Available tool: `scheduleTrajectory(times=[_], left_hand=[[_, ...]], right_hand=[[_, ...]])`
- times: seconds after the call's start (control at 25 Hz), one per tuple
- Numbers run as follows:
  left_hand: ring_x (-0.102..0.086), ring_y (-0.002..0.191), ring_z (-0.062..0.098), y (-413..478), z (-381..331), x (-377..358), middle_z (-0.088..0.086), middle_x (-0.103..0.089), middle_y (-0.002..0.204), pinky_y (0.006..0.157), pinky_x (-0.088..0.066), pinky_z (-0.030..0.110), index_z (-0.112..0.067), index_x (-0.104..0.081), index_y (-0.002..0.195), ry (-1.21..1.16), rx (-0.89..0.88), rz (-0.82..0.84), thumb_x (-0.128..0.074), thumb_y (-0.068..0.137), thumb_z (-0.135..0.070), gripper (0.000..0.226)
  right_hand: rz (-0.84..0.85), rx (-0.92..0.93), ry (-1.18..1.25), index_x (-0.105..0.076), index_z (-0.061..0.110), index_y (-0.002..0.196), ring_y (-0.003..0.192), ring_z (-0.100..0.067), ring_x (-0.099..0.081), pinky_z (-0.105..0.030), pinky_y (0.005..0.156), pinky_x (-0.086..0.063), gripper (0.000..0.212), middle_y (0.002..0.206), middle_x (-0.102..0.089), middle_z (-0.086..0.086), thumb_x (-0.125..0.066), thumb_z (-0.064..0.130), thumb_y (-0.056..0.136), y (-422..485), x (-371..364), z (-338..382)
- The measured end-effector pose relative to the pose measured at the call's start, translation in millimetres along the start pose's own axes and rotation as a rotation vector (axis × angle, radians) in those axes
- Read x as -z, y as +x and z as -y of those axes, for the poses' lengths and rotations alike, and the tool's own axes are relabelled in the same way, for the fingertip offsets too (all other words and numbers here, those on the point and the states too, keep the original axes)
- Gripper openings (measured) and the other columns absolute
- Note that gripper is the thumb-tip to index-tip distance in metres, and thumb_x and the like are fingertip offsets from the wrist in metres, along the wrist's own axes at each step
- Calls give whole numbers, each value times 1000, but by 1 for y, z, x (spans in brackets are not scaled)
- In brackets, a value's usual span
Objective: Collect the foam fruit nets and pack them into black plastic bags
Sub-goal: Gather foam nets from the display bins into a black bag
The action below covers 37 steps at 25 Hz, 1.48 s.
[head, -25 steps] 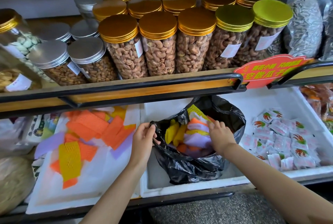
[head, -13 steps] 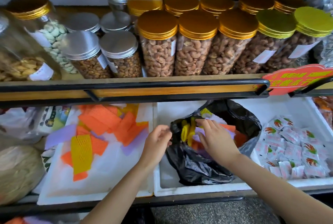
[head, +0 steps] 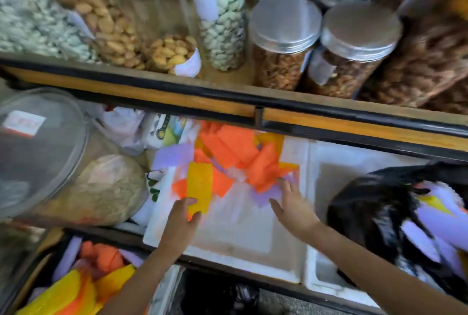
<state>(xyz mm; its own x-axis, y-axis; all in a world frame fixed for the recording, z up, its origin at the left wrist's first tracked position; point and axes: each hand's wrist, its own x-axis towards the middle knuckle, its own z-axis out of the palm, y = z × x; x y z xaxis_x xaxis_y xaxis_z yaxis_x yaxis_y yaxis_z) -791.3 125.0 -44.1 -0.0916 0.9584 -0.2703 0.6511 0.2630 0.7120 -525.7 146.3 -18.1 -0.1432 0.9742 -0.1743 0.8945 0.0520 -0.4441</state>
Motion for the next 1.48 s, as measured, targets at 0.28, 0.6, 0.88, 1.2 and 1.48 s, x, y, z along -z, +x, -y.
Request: scheduleTrajectory(times=[0.28,0.6,0.88,1.2,1.48], left_hand=[[-45,124,26,72,37,17,12,-50,132,89,-32,21,-2,-45,131,-35,33,28,-59,91,-9,44],[-52,96,20,91,38,-5,3,-52,110,68,-39,24,-6,-41,126,-127,148,139,-68,84,-12,51],[-50,64,16,62,36,-9,1,-50,70,49,-34,14,-17,-46,77,-238,162,182,-59,92,-18,20],[-59,108,18,10,17,-38,6,-62,117,96,-46,39,-14,-52,123,-677,257,347,-38,97,-45,43],[-64,97,17,8,31,-11,5,-66,106,75,-51,24,-15,-53,118,-616,255,179,-59,90,-13,29]], right_hand=[[-17,-341,298,-8,-4,146,131,-42,-35,-40,102,-29,84,144,-25,-29,-59,33,90,104,-56,23],[-115,-366,215,-32,15,142,111,-41,-53,-40,87,-42,61,126,-50,-24,-59,19,88,131,-75,9],[-303,-349,472,-49,4,124,83,-28,-62,-22,66,-35,36,103,-68,-11,-53,-1,88,54,-62,22],[-104,26,424,-58,22,122,88,-6,-57,-23,81,-47,37,102,-63,8,-55,13,87,-27,-105,65],[-42,137,431,-59,12,115,100,-10,-55,-29,88,-45,40,110,-63,-2,-51,43,92,3,-98,79]])
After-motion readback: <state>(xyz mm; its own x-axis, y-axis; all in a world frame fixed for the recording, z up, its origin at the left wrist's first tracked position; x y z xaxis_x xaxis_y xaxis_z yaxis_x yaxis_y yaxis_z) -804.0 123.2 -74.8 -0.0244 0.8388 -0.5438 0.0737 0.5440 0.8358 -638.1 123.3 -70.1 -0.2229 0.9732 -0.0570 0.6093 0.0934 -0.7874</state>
